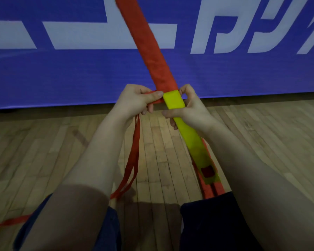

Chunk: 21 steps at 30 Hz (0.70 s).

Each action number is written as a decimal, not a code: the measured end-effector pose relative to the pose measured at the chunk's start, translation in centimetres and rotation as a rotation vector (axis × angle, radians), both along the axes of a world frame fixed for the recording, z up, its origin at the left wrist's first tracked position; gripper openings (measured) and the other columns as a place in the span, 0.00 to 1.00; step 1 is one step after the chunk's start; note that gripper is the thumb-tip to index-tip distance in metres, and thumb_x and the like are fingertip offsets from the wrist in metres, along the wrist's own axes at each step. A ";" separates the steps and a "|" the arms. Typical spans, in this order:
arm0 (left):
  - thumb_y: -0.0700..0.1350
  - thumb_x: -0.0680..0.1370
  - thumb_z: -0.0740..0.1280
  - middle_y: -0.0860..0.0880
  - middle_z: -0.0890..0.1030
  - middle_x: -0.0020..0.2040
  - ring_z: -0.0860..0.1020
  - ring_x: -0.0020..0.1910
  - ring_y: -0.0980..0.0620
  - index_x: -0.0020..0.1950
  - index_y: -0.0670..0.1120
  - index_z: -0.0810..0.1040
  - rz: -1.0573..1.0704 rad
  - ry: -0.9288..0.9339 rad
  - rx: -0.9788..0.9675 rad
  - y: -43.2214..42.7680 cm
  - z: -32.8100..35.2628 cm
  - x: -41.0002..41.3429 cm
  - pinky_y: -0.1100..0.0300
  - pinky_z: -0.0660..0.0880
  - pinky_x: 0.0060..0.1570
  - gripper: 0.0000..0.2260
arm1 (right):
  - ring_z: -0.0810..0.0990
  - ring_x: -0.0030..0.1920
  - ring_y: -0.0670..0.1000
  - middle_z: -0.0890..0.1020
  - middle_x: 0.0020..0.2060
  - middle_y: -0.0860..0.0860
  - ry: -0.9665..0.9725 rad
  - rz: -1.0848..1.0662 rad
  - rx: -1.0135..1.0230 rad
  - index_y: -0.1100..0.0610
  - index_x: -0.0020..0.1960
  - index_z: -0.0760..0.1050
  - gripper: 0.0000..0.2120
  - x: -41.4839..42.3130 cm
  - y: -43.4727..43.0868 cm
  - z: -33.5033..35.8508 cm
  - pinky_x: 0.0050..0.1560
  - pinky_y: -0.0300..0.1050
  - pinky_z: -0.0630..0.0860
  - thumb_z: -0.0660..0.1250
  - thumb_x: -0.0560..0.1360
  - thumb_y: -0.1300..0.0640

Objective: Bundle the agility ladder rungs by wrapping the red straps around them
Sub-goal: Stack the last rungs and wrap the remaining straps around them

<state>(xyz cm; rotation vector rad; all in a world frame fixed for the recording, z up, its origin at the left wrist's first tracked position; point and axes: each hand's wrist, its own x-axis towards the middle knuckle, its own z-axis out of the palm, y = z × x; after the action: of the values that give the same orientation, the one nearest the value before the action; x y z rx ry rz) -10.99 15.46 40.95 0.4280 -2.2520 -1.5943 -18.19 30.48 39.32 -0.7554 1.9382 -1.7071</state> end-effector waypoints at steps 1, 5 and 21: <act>0.48 0.76 0.70 0.52 0.72 0.17 0.65 0.18 0.59 0.28 0.42 0.75 0.003 -0.012 -0.007 -0.1 -0.1 0.0 0.68 0.63 0.24 0.18 | 0.72 0.24 0.54 0.74 0.32 0.61 0.018 -0.008 0.028 0.54 0.49 0.58 0.25 0.0 -0.1 0.0 0.24 0.45 0.71 0.73 0.69 0.70; 0.49 0.76 0.70 0.51 0.74 0.18 0.68 0.17 0.58 0.28 0.43 0.76 0.037 -0.044 -0.046 -0.2 -0.3 0.0 0.66 0.64 0.26 0.18 | 0.72 0.26 0.53 0.75 0.33 0.60 -0.068 -0.103 0.063 0.54 0.48 0.60 0.18 0.2 -0.8 -0.1 0.27 0.43 0.69 0.69 0.71 0.66; 0.38 0.75 0.68 0.48 0.84 0.32 0.78 0.26 0.56 0.38 0.41 0.79 -0.115 -0.043 0.024 0.0 1.1 0.9 0.68 0.72 0.30 0.06 | 0.75 0.41 0.47 0.76 0.45 0.54 -0.246 0.012 -0.092 0.59 0.52 0.76 0.05 1.0 -0.6 0.4 0.40 0.44 0.81 0.64 0.79 0.58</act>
<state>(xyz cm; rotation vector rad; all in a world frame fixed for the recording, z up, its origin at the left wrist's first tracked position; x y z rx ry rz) -10.08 15.45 42.05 0.3485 -2.3301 -1.6846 -17.15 29.89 39.75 -0.5575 1.6966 -1.7989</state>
